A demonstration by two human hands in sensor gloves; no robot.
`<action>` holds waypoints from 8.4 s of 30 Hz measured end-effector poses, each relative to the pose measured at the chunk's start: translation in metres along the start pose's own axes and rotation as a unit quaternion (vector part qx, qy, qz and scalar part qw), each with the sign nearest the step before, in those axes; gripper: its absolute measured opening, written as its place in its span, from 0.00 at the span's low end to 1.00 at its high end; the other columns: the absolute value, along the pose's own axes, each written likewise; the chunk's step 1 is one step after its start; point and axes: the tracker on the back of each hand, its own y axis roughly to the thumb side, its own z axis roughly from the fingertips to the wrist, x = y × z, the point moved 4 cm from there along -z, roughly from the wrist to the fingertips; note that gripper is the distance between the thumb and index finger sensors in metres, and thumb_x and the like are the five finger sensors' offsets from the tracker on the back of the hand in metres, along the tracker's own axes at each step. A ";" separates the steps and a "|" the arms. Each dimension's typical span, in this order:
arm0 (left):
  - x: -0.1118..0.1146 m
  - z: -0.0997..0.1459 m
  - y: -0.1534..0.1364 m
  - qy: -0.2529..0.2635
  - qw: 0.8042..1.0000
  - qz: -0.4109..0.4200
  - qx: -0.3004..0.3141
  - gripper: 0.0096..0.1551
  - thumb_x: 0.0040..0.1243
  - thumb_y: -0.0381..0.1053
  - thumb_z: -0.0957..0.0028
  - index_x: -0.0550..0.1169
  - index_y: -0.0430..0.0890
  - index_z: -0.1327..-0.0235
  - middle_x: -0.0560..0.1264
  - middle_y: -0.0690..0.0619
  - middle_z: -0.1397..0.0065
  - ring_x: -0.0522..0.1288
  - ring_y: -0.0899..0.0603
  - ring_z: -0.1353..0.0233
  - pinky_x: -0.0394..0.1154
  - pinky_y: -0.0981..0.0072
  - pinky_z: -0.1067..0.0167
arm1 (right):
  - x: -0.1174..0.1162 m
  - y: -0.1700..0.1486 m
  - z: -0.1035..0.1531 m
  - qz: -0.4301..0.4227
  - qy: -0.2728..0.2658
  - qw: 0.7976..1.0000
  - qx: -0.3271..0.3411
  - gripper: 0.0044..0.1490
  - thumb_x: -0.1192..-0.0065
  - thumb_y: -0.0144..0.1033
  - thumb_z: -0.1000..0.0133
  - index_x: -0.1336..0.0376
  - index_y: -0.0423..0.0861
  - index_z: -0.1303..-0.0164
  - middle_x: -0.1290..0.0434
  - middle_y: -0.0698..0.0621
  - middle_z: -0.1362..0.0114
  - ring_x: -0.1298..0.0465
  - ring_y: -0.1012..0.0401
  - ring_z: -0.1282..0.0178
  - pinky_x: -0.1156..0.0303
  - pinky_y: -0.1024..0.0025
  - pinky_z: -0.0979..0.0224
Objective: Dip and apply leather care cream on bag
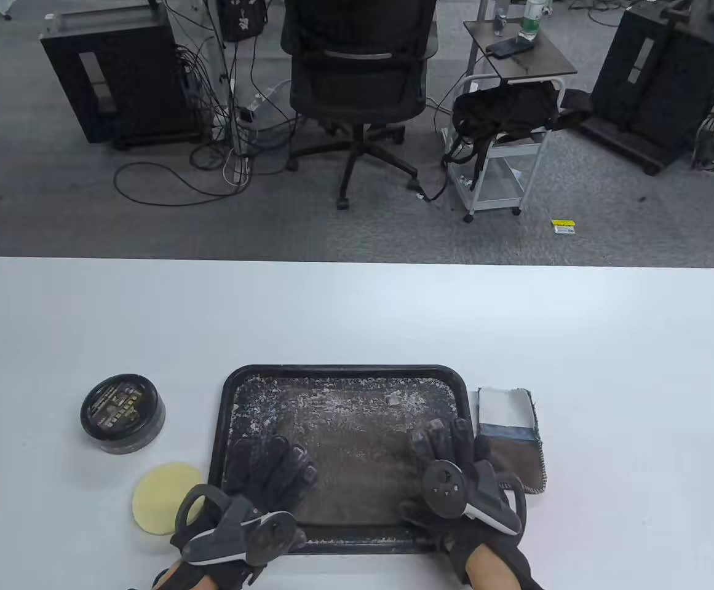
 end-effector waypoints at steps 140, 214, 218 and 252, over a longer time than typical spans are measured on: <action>0.054 -0.011 -0.055 -0.167 0.974 0.139 -0.057 0.39 0.56 0.68 0.55 0.61 0.62 0.29 0.53 0.61 0.18 0.47 0.46 0.16 0.38 0.34 0.27 | -0.004 0.094 -0.117 0.184 -0.001 0.982 -0.050 0.35 0.40 0.27 0.52 0.33 0.56 0.31 0.29 0.48 0.25 0.26 0.48 0.27 0.32 0.49 0.27; 0.062 -0.011 -0.056 -0.172 0.971 0.155 -0.063 0.39 0.57 0.67 0.55 0.60 0.62 0.29 0.51 0.61 0.19 0.47 0.47 0.16 0.37 0.35 0.27 | -0.017 0.149 -0.105 0.092 -0.014 0.996 0.007 0.36 0.39 0.28 0.52 0.34 0.53 0.30 0.31 0.45 0.26 0.28 0.46 0.28 0.33 0.49 0.26; 0.062 -0.011 -0.056 -0.172 0.970 0.158 -0.063 0.39 0.57 0.67 0.55 0.60 0.62 0.29 0.51 0.61 0.19 0.47 0.47 0.16 0.37 0.35 0.27 | -0.019 0.158 -0.105 0.066 -0.008 0.997 0.049 0.36 0.39 0.28 0.52 0.34 0.55 0.30 0.32 0.47 0.24 0.30 0.47 0.26 0.36 0.49 0.25; 0.064 -0.010 -0.056 -0.179 0.968 0.160 -0.070 0.40 0.56 0.66 0.54 0.59 0.62 0.29 0.50 0.60 0.18 0.46 0.45 0.16 0.40 0.35 0.26 | -0.001 0.060 -0.076 0.133 0.042 0.989 -0.040 0.35 0.39 0.27 0.53 0.32 0.57 0.33 0.31 0.50 0.25 0.29 0.49 0.26 0.35 0.49 0.26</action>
